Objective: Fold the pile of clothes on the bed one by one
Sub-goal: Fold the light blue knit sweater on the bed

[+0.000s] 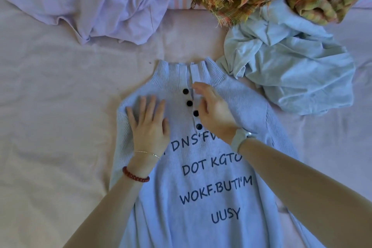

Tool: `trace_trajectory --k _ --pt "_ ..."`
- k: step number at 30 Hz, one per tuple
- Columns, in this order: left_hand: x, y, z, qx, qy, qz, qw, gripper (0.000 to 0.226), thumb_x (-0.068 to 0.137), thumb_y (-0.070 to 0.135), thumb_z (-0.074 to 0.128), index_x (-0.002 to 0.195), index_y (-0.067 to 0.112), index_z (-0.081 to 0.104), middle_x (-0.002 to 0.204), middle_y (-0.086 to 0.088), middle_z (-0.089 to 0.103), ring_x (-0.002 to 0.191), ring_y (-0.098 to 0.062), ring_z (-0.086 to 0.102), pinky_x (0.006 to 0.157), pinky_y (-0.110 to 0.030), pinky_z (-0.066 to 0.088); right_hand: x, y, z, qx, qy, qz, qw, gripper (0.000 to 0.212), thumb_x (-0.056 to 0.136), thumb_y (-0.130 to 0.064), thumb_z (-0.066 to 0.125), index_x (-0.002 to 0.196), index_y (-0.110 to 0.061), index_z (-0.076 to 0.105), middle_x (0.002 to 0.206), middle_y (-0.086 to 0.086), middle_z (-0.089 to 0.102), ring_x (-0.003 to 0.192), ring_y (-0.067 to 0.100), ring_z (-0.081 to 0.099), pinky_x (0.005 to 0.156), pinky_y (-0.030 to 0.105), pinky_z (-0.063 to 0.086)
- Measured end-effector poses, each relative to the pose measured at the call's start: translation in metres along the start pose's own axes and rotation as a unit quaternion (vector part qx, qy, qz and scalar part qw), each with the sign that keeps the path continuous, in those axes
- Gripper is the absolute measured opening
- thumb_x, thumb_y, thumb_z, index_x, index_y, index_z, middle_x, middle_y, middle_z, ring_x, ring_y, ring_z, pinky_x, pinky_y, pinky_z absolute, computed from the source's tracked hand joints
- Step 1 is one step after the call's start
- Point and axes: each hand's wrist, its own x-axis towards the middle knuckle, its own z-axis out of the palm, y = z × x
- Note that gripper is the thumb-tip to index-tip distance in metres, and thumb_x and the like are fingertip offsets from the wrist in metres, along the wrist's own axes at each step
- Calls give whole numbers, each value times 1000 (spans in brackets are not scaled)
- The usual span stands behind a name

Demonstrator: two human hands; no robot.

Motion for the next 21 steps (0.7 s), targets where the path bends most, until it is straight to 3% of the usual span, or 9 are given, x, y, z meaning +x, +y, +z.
trace_trajectory --k 3,5,8,12,15,17,19,21 --pt "-32 8 -1 30 -13 -26 999 49 85 27 39 130 12 48 138 -14 48 135 -36 30 103 -68 13 -44 23 9 -191 25 -71 979 46 89 -14 34 130 -3 50 135 13 51 121 27 50 102 47 40" --pt "-56 18 -1 29 -53 -6 998 52 86 32 38 135 16 40 143 -13 42 137 -35 25 106 -66 8 -70 39 21 -296 -31 -85 951 47 92 -22 33 132 -5 50 139 12 48 132 27 42 104 59 33" --pt "-85 27 3 36 -132 36 990 54 86 41 36 137 23 35 146 -11 39 138 -30 22 109 -61 8 -97 40 24 -278 -33 -66 958 44 92 -20 35 131 -8 50 139 12 48 132 28 40 106 60 30" --pt "-86 37 -3 21 -167 -20 986 51 83 34 46 131 20 45 142 -14 44 133 -34 31 106 -62 14 -134 31 -7 -188 92 -18 978 38 89 -11 36 121 -4 54 129 16 54 123 29 44 107 49 33" --pt "-79 65 -14 -15 -178 -38 983 54 74 19 69 126 13 53 134 -18 49 124 -43 44 95 -71 28 -174 52 -42 -178 193 102 960 41 89 -14 34 122 0 54 123 18 56 113 31 48 97 42 37" --pt "-79 88 -18 -13 -182 27 983 59 72 21 74 126 12 55 134 -18 51 118 -42 51 92 -71 30 -200 74 -64 -192 220 225 930 46 89 -20 35 127 2 50 127 21 53 116 39 48 97 47 36" --pt "-83 111 -18 -21 -195 102 975 61 71 24 76 127 12 55 135 -19 50 118 -42 52 90 -69 34 -225 96 -84 -175 179 375 893 46 92 -17 42 135 -2 42 134 21 46 124 40 40 101 48 31" --pt "-86 134 -15 -41 -211 153 964 66 71 24 77 131 14 50 138 -19 46 122 -44 48 89 -68 39 -248 113 -99 -148 105 462 868 45 93 -16 44 137 -7 39 136 19 45 125 37 37 102 44 29"
